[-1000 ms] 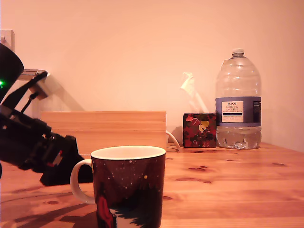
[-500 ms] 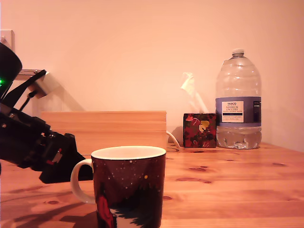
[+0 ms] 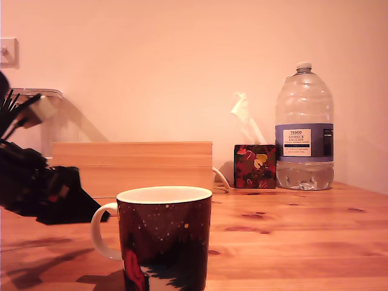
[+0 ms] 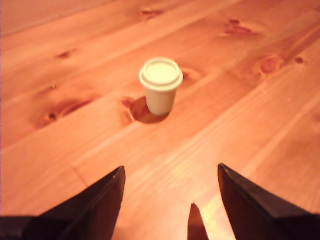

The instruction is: Pick up the coffee capsules from the table one by one and drop them inside the nearest coffee cup

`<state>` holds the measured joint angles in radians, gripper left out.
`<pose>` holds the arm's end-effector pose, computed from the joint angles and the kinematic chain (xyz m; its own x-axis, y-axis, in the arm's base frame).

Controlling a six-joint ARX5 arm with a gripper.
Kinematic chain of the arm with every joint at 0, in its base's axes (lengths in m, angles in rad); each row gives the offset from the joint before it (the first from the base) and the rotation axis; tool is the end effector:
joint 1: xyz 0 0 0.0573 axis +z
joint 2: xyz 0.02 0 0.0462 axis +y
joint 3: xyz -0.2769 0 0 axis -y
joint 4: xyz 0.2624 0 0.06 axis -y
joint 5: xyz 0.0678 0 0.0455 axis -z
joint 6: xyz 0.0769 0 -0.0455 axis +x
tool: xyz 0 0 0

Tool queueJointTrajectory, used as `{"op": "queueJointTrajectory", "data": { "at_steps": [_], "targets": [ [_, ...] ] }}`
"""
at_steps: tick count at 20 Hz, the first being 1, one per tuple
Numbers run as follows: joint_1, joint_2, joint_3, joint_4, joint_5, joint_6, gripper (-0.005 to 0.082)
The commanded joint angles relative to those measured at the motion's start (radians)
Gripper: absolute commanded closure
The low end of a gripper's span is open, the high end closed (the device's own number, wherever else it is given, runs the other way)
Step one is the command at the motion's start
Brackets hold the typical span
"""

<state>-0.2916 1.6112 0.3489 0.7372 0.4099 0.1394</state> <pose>0.2668 -0.1121 0.0790 0.6455 -0.6098 -0.4598 0.6549 0.7517 -0.0776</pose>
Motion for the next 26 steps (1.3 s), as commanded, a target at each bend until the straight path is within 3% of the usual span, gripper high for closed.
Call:
{"op": "queueJointTrajectory", "data": {
  "at_steps": [1, 7, 15, 23, 26],
  "targets": [
    [0.008, -0.006, -0.012, 0.014, 0.001, -0.001, 0.0215],
    [0.008, 0.014, -0.012, 0.068, 0.001, 0.000, 0.0215],
    [0.007, 0.203, 0.008, 0.316, 0.002, -0.001, 0.0215],
    [-0.018, 0.311, 0.103, 0.325, 0.009, -0.001, 0.0215],
    [-0.033, 0.315, 0.150, 0.255, 0.009, 0.003, 0.0216]
  ]
}}
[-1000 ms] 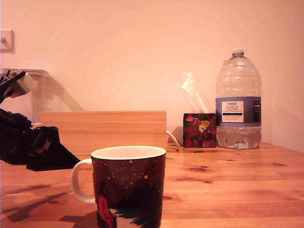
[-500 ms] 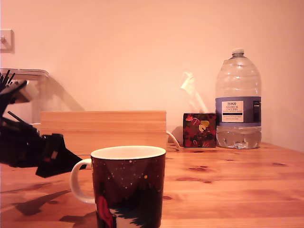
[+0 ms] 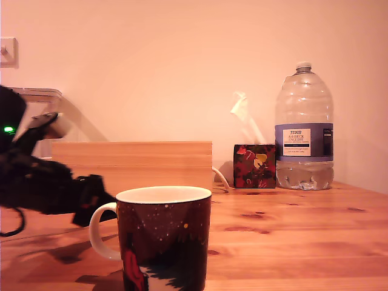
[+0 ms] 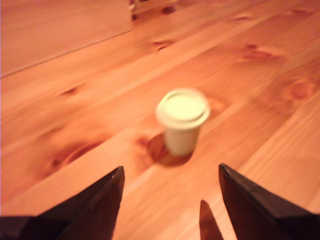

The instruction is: Pick up the coffee capsules from the table one by one and drop them inside the nearest coffee cup

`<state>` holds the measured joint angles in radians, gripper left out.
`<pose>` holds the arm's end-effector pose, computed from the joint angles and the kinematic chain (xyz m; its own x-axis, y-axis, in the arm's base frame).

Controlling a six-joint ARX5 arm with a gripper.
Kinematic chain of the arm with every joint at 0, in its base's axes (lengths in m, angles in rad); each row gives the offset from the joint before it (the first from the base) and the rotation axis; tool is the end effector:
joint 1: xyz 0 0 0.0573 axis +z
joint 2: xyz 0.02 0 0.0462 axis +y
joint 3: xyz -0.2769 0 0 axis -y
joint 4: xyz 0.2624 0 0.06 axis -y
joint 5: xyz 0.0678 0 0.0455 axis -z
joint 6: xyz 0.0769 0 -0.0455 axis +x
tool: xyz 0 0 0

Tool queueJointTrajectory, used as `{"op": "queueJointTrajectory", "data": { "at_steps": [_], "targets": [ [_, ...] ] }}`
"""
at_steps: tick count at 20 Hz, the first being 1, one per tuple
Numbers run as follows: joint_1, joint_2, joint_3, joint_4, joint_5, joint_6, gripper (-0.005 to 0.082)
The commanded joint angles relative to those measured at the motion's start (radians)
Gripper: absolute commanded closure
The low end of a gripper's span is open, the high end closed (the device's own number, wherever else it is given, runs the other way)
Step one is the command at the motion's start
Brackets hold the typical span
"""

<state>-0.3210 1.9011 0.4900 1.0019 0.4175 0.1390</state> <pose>0.3104 -0.1361 0.0610 0.6679 -0.6494 -0.3637 0.6875 0.7254 -0.0327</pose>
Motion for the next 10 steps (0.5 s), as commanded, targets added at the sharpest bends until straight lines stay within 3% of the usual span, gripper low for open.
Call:
{"op": "queueJointTrajectory", "data": {
  "at_steps": [1, 10],
  "targets": [
    [-0.010, 0.026, 0.025, -0.039, 0.002, 0.009, 0.0216],
    [-0.043, 0.043, 0.151, -0.231, 0.000, 0.063, 0.0216]
  ]
}}
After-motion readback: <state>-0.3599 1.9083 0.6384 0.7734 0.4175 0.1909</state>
